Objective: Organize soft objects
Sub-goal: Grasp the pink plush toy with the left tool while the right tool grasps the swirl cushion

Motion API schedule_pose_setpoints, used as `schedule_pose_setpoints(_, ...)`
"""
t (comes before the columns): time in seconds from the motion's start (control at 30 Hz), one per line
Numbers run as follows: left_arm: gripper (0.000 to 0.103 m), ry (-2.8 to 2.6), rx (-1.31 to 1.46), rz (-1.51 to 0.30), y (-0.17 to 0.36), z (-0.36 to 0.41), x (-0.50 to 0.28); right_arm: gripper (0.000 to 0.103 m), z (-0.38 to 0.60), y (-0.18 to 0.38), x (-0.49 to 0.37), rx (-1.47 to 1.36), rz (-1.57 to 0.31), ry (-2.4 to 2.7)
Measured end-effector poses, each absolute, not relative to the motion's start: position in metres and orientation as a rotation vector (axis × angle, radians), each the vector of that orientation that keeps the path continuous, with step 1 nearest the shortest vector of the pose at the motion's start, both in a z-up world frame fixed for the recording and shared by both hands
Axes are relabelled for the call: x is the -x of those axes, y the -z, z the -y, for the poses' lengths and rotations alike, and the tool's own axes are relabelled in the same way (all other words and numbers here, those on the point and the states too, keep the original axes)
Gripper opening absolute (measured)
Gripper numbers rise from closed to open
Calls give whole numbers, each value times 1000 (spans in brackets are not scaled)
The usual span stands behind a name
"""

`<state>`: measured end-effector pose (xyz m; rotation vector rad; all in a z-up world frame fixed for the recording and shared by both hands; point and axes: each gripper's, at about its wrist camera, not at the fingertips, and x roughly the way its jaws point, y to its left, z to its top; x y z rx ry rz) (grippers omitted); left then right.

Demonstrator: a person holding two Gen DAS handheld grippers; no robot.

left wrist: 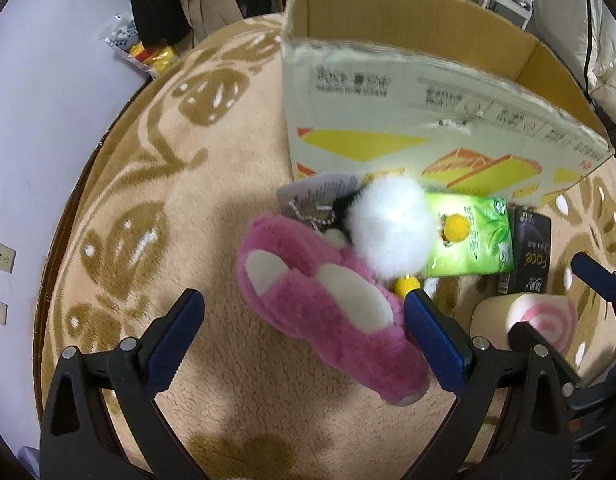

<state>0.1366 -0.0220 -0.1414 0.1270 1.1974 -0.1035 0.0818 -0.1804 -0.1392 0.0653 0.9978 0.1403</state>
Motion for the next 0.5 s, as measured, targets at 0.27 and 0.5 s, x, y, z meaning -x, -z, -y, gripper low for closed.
schedule_pose_setpoints(0.27, 99, 121, -120, -1242, 153, 22, -140, 103, 179, 158, -85, -95, -1100, -131)
schedule_pose_setpoints(0.5, 100, 134, -88, -1285, 165, 22, -145, 98, 183, 164, -86, -144, -1143, -156)
